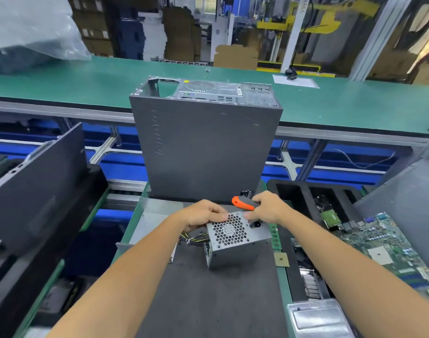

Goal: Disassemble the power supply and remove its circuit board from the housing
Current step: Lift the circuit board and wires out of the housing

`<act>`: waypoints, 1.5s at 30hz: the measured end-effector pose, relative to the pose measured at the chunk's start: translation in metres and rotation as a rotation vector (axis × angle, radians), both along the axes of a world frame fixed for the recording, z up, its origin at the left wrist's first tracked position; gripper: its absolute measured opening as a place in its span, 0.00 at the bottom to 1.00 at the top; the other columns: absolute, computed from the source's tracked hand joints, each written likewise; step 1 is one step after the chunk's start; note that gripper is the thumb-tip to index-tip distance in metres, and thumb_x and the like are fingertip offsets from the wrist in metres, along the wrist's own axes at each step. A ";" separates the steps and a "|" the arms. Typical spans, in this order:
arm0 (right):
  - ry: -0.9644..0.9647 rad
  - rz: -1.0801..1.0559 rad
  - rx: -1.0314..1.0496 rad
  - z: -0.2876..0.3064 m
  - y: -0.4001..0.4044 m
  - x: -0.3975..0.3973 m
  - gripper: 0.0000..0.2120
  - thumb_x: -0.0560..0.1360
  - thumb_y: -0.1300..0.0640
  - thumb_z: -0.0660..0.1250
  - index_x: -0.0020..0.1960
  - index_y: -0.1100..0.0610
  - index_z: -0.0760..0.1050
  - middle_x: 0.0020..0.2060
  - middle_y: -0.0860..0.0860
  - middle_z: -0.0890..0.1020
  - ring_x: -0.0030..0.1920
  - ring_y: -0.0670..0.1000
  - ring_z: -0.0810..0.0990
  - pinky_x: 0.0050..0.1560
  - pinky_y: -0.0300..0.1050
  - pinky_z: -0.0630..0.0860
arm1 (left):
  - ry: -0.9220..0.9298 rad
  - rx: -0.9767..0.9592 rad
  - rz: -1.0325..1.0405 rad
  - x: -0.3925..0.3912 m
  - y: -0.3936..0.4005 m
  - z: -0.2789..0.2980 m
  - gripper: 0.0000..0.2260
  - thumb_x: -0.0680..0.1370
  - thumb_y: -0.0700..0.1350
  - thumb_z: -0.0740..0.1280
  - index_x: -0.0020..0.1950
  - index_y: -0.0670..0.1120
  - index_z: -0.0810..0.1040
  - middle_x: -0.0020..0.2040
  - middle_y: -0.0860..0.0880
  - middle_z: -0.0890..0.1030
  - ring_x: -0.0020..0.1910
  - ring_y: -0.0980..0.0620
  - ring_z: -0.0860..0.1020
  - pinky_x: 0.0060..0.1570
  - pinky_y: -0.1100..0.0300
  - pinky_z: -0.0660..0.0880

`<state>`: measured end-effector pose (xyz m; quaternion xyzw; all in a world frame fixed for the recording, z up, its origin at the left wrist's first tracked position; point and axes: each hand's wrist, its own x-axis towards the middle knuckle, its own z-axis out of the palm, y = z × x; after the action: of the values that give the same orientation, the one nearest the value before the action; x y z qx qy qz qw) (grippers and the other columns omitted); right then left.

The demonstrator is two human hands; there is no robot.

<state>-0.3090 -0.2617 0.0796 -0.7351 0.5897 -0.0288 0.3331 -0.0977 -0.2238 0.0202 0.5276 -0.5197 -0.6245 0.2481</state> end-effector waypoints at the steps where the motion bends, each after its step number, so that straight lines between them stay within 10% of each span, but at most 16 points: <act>1: 0.035 -0.005 0.000 0.001 -0.001 0.002 0.18 0.70 0.54 0.75 0.33 0.57 0.67 0.34 0.59 0.80 0.36 0.53 0.77 0.37 0.43 0.67 | 0.024 -0.001 0.038 0.002 0.001 -0.001 0.10 0.77 0.40 0.68 0.56 0.40 0.81 0.54 0.39 0.82 0.53 0.46 0.80 0.60 0.51 0.74; 9: 0.130 -0.015 0.043 -0.001 -0.004 0.002 0.20 0.73 0.53 0.73 0.33 0.57 0.64 0.31 0.52 0.70 0.34 0.52 0.69 0.35 0.44 0.63 | 0.137 0.054 0.236 0.022 0.008 -0.019 0.04 0.74 0.40 0.71 0.43 0.40 0.84 0.42 0.41 0.82 0.41 0.46 0.75 0.50 0.54 0.75; 18: 0.152 0.032 0.027 -0.006 -0.008 0.003 0.18 0.73 0.51 0.72 0.34 0.55 0.66 0.31 0.51 0.72 0.31 0.50 0.70 0.34 0.43 0.64 | 0.120 0.116 0.243 0.016 0.001 -0.027 0.21 0.76 0.42 0.68 0.22 0.48 0.75 0.28 0.53 0.78 0.30 0.55 0.76 0.39 0.61 0.76; 24: 0.125 0.015 0.056 -0.006 -0.008 0.003 0.14 0.72 0.56 0.72 0.37 0.58 0.67 0.31 0.52 0.73 0.30 0.51 0.71 0.34 0.41 0.66 | 0.097 0.123 0.257 0.013 0.000 -0.021 0.09 0.76 0.41 0.68 0.36 0.43 0.76 0.44 0.43 0.84 0.42 0.49 0.82 0.45 0.58 0.78; 34: 0.043 0.040 -0.172 0.009 -0.011 0.019 0.14 0.70 0.49 0.71 0.33 0.53 0.68 0.28 0.48 0.71 0.28 0.48 0.69 0.31 0.42 0.64 | 0.195 0.217 0.323 0.017 0.000 -0.015 0.01 0.74 0.36 0.65 0.42 0.39 0.75 0.41 0.43 0.79 0.42 0.45 0.80 0.49 0.51 0.80; 45: 0.051 0.185 -0.035 -0.006 -0.005 0.043 0.15 0.72 0.52 0.71 0.35 0.56 0.67 0.31 0.50 0.73 0.30 0.50 0.70 0.36 0.44 0.66 | 0.391 0.220 0.180 0.019 0.021 -0.029 0.15 0.79 0.33 0.57 0.60 0.44 0.76 0.50 0.47 0.83 0.46 0.52 0.82 0.51 0.58 0.78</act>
<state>-0.2655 -0.2670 0.0735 -0.7925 0.5272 0.0104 0.3064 -0.0789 -0.2025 -0.0083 0.4647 -0.3417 -0.7429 0.3396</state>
